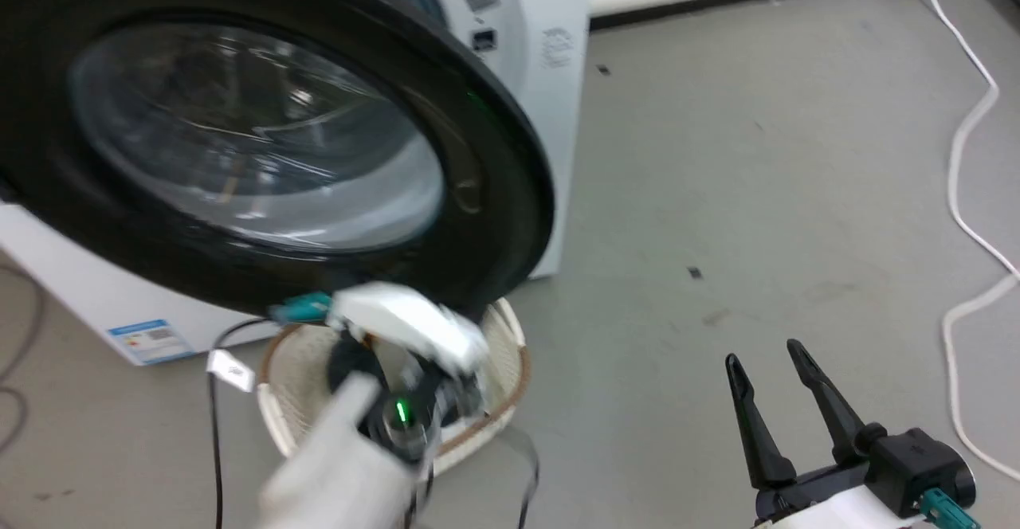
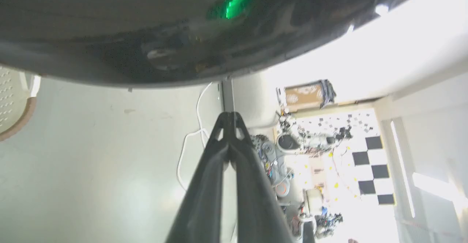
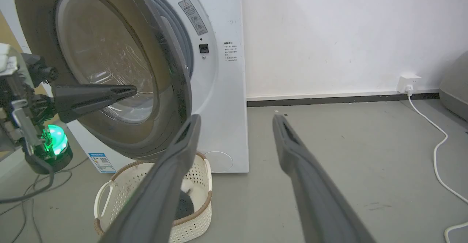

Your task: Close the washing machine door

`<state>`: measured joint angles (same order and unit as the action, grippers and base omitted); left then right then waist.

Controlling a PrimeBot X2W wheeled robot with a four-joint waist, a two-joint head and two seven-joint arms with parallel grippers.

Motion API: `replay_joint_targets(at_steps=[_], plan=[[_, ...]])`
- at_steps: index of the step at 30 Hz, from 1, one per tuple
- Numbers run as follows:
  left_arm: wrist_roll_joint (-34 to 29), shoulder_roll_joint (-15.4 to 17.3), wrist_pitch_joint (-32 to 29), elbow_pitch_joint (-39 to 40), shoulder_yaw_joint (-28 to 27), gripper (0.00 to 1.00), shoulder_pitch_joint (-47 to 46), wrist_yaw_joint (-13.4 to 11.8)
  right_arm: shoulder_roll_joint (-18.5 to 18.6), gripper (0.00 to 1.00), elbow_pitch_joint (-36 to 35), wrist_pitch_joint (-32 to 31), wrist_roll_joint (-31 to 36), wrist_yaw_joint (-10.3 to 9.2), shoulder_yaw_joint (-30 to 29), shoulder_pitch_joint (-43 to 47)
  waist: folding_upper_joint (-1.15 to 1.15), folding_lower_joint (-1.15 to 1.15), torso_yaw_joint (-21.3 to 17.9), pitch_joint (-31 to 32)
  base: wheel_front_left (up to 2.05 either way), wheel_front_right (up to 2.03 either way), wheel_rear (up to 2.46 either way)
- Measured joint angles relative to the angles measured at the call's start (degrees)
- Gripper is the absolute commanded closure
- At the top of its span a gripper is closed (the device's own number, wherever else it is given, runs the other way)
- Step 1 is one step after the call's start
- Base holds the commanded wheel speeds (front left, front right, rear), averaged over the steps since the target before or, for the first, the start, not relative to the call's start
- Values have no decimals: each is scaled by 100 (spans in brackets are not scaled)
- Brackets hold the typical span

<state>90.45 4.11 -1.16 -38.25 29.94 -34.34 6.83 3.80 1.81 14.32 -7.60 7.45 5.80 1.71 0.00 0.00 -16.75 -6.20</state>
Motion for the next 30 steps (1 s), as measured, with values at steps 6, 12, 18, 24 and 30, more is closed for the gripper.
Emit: replay_joint_targets(at_steps=[6,12,18,24,30], plan=[[-1893,1048,-96,828,1637,100,692,41,47,0,23,12,0,0,-25,87,0,0,429,362,0,0,0],[-3077,2054,651,1370,2093,100,1018,12,62,0,14,8,-53,0,-127,245,0,0,942,659,0,0,0],[-3884,2694,1469,2052,1818,100,1298,-799,70,0,9,-12,-53,0,-78,388,0,0,1430,912,0,0,0],[-4486,2661,1586,3319,290,100,2140,-1682,64,0,-48,-15,-54,0,-136,449,0,1,1763,1099,0,0,0],[-5213,1907,1591,4042,-1137,100,3444,-1727,52,0,-59,-38,-42,0,-162,530,0,1,1899,1163,0,0,0]])
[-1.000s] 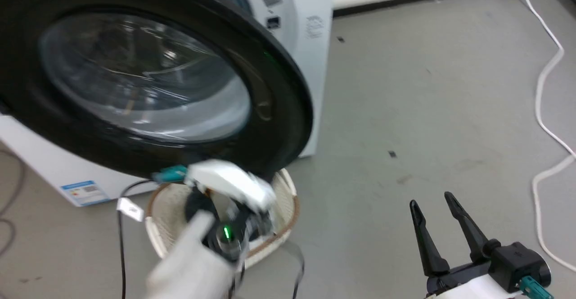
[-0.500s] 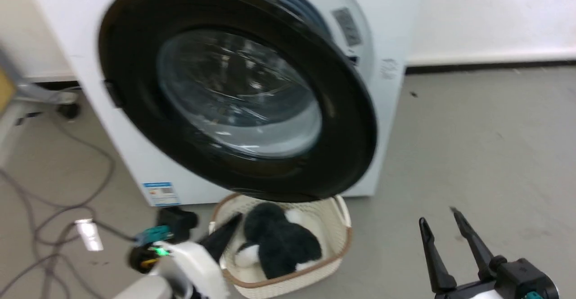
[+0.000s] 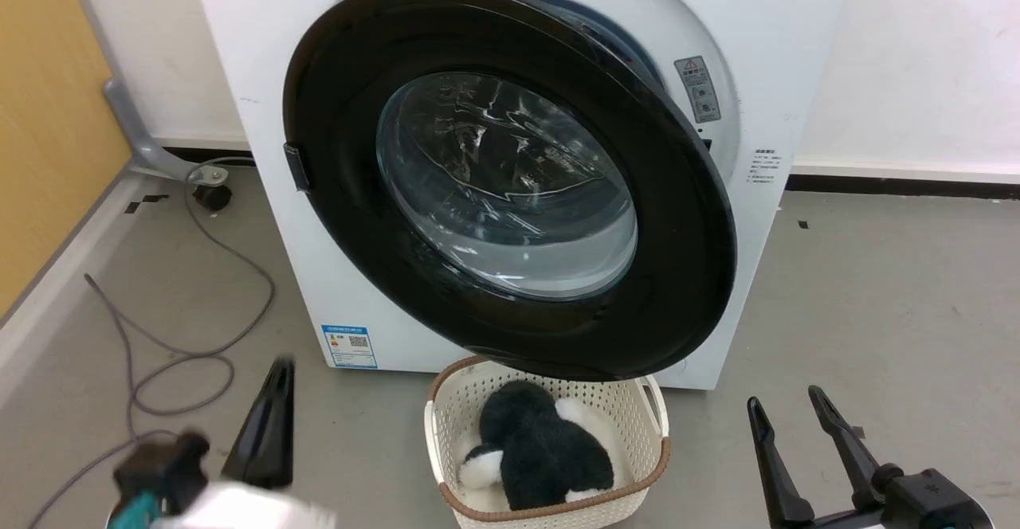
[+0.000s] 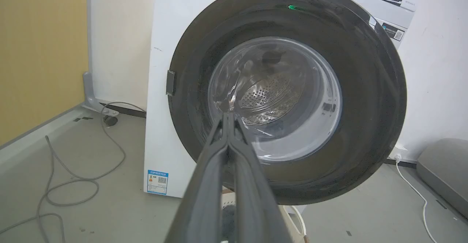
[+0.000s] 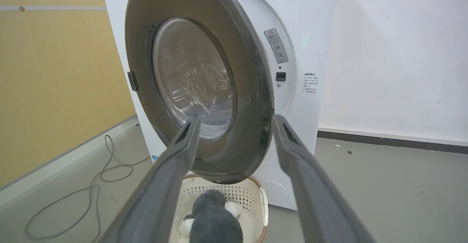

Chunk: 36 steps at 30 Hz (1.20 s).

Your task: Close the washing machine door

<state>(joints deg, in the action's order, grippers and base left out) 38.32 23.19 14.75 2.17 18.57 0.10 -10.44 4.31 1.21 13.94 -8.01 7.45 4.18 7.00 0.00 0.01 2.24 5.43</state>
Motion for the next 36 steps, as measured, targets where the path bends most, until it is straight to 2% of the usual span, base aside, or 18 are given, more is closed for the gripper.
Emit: replay_joint_targets(at_steps=[1,2,3,6,11,16,20,21,22,23,29,36], plan=[[-144,-98,0,21,-143,78,174,52,-3,0,4,-23,7,0,-14,0,0,0,-1,0,0,0,0],[-321,-187,0,40,-256,27,327,90,-7,0,14,-25,8,0,-16,0,0,0,-2,1,0,0,0],[-512,-266,0,53,-350,0,446,144,-8,0,20,-27,14,0,-24,1,0,0,-6,3,0,0,0],[-1059,-464,0,55,-470,0,727,255,-15,0,25,-30,43,0,-33,3,0,0,-27,8,0,0,0],[-1601,-664,-1,-162,-523,0,1059,460,-44,0,40,-29,43,0,-69,15,0,0,-55,-4,0,0,0],[-1797,-926,0,-169,-769,0,1072,611,-59,0,63,-23,43,0,-91,54,0,0,-8,-21,0,0,0],[-1971,-1005,0,-180,-853,0,1071,767,-65,0,70,-22,40,0,-87,76,0,0,39,-52,0,0,0],[-2007,-1022,0,-183,-868,0,1071,798,-66,15,71,-22,5,0,-79,76,0,0,55,-62,0,0,0],[-2029,-1039,0,-191,-886,0,1071,833,-65,72,69,-22,-7,0,-70,76,0,0,74,-73,0,0,0],[-2062,-1058,0,-203,-896,0,1071,868,-63,100,66,-22,-12,0,-64,76,0,0,94,-86,0,0,0],[-2212,-1201,0,-259,-931,0,1059,1011,192,100,-4,-114,-118,0,337,27,0,0,253,-198,0,0,0],[-2351,-1357,0,-275,-945,0,967,1156,957,100,-41,-470,-343,0,954,-650,0,0,516,-413,0,0,0]])
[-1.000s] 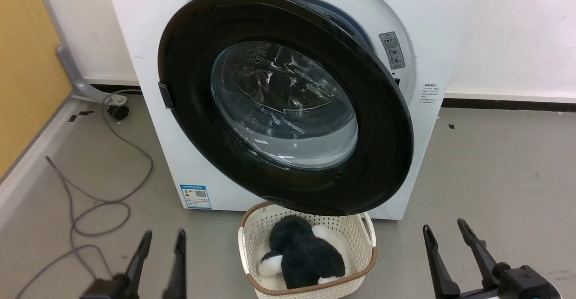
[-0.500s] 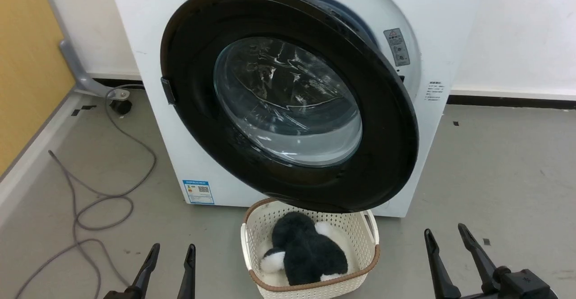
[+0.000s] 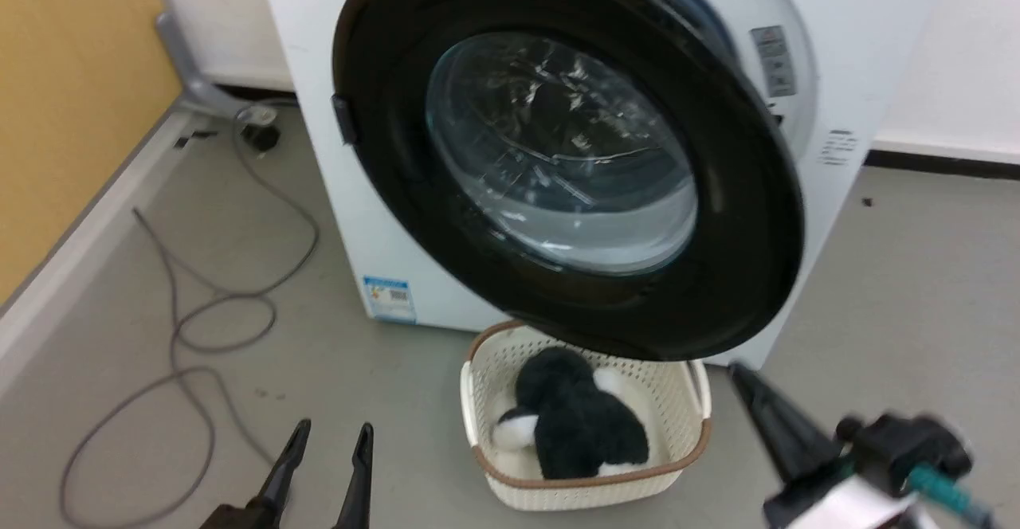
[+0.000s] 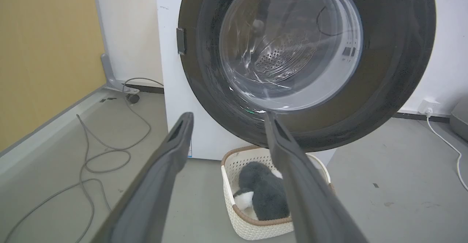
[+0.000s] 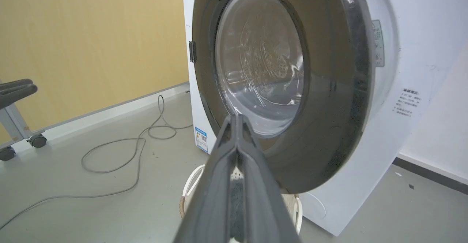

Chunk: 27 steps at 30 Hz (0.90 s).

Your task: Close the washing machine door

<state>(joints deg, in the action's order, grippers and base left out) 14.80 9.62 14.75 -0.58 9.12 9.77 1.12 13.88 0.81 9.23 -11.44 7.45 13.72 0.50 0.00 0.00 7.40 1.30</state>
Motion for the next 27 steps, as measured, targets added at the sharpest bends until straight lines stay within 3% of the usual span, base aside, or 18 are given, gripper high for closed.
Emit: replay_joint_targets(at_steps=[16,27], plan=[[-215,-337,0,34,-80,0,-582,212,1159,100,1182,-492,-1128,8,214,-2199,0,-1,585,-985,0,0,0],[-313,-524,0,25,-110,0,-839,323,1502,100,2291,-660,-1488,16,-132,-3361,0,-1,862,-1548,0,0,0]])
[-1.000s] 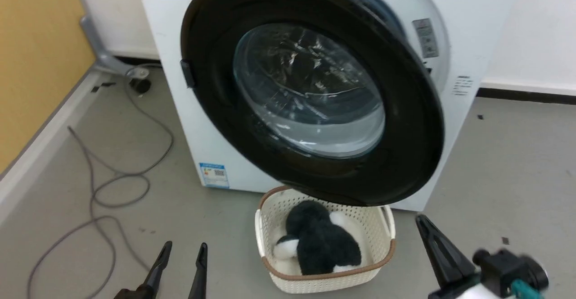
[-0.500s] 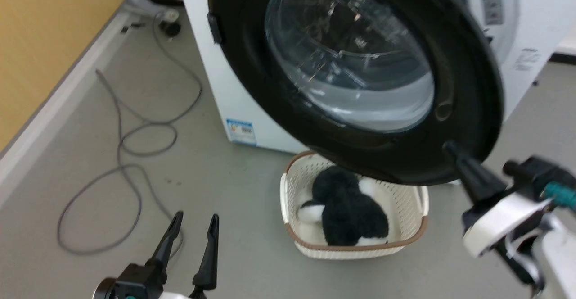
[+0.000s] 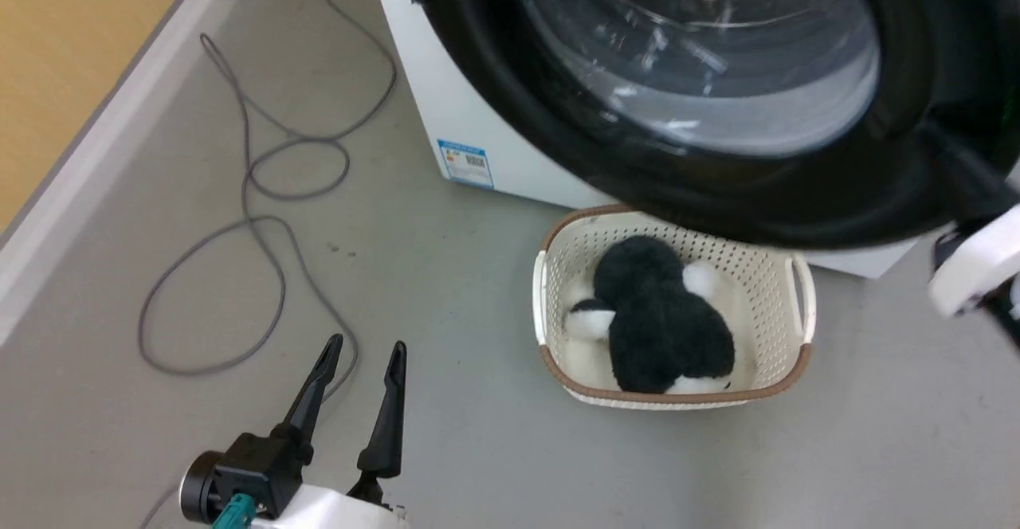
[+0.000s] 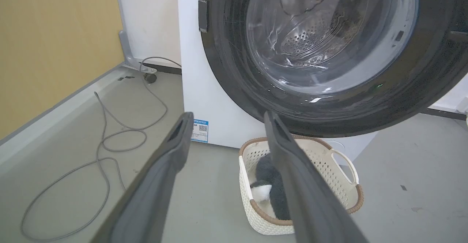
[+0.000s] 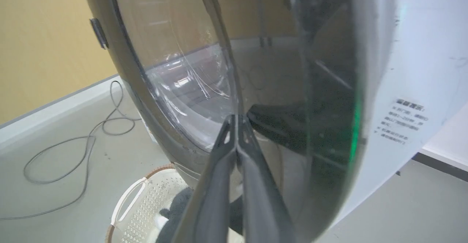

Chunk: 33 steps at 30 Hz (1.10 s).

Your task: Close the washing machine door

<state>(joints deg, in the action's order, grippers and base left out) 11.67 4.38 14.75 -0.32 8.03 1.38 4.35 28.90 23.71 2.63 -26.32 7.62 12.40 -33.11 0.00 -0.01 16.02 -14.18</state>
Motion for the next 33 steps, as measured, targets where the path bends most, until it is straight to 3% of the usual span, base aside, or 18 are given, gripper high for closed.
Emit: replay_joint_targets(at_steps=[8,15,24,33], plan=[[-43,-60,0,-22,-18,0,-165,89,27,100,991,-288,153,-8,-489,-1214,0,0,96,-246,0,0,0],[-43,-115,0,-54,-19,0,-230,97,-19,100,1753,-238,323,0,-766,-1745,0,0,178,-336,0,0,0],[-48,-133,0,-83,-80,0,-232,137,-210,100,2288,35,427,43,-880,-1995,0,0,142,-362,0,0,0],[-48,-138,0,-172,-211,0,-230,140,-297,100,2398,493,277,-8,-552,-1803,0,0,-17,46,0,0,0]])
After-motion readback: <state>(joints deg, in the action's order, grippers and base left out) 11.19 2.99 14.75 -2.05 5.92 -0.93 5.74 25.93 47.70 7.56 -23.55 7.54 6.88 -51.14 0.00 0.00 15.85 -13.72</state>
